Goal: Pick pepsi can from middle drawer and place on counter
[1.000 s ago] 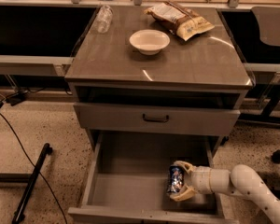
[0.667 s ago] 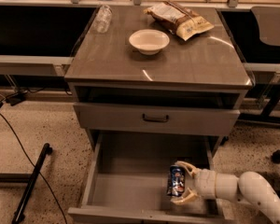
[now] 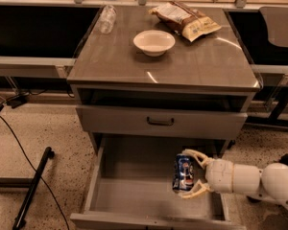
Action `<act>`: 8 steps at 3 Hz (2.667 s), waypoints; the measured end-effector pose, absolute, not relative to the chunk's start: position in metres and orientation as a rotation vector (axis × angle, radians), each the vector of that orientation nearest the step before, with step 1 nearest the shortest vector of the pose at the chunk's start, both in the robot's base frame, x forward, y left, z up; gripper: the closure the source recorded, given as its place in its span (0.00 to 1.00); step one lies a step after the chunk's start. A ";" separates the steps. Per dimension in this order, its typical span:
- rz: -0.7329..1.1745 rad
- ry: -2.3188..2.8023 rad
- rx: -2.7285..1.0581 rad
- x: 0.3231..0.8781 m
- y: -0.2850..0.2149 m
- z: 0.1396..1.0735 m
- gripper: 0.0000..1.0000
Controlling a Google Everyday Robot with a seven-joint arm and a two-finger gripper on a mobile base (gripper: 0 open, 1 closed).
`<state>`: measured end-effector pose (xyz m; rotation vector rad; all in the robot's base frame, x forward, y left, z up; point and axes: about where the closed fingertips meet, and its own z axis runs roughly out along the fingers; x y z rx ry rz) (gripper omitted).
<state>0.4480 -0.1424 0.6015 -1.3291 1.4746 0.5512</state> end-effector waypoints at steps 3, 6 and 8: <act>0.358 1.461 -1.345 0.469 -0.169 0.794 1.00; 0.324 1.410 -1.322 0.484 -0.165 0.818 1.00; 0.430 1.271 -1.180 0.574 -0.150 0.913 1.00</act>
Offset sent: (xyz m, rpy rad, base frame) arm 0.0022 -0.0286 0.2210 -0.0709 -0.1755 -0.0375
